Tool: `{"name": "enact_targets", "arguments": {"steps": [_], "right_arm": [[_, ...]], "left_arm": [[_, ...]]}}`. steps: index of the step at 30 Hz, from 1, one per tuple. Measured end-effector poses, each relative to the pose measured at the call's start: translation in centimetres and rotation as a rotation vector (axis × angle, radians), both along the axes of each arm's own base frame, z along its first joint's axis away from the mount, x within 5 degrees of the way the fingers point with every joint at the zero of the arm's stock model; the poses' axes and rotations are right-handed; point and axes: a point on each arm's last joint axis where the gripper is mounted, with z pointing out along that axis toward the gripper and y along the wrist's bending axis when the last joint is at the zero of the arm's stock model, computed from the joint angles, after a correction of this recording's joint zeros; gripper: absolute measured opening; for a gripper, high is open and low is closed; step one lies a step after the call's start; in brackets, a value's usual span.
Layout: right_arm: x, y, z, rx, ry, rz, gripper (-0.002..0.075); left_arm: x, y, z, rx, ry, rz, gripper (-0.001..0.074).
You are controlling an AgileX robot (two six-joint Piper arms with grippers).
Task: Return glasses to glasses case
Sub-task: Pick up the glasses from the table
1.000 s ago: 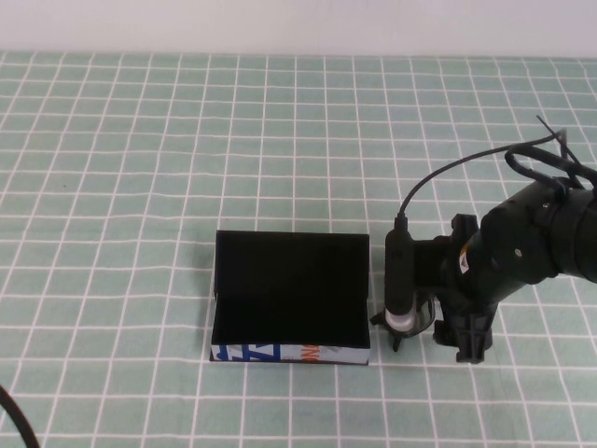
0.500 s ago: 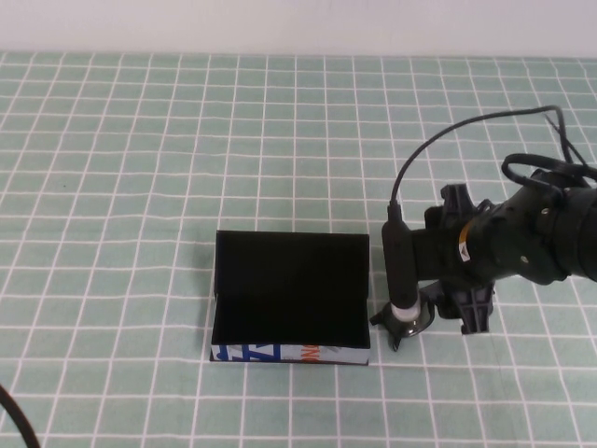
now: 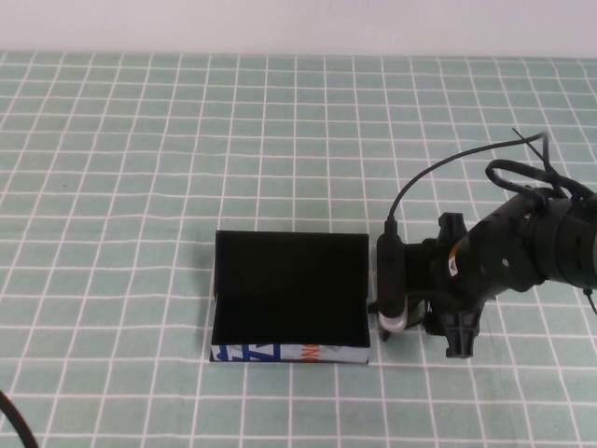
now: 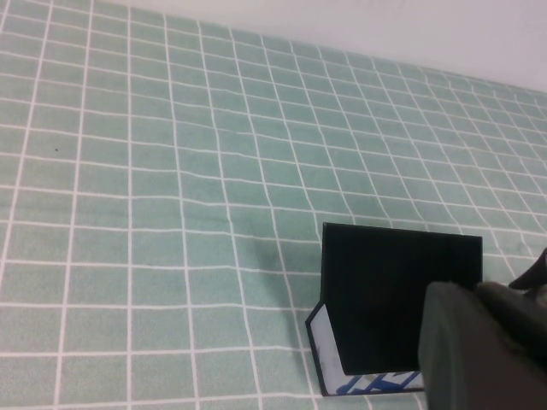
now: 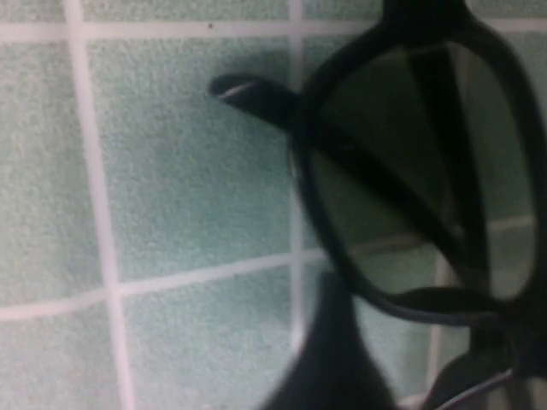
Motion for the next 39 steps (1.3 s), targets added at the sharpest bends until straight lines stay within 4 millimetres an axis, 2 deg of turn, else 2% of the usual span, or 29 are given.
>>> {"name": "enact_targets", "arguments": {"steps": [4,6,26,34,39], "right_arm": [[0.0,0.0,-0.1,0.005,0.008,-0.007,0.0290],[-0.1,0.0,-0.1,0.004,0.014,-0.011,0.0232],[-1.5,-0.5,2.0,0.031,0.081,-0.070,0.0176],[-2.1,-0.8,3.7,0.045,0.061,-0.074,0.0162],[-2.2,-0.8,4.1,0.056,0.051,-0.075,0.0162]], "left_arm": [[0.0,0.0,0.0,0.000,0.000,0.000,-0.0002],[0.0,0.0,0.0,0.000,0.000,0.000,-0.0002],[0.0,0.0,0.0,-0.001,-0.005,0.002,-0.0002],[0.0,0.0,0.1,-0.001,-0.006,0.002,-0.0002],[0.0,0.0,0.1,-0.001,-0.006,0.002,-0.0002]]}}
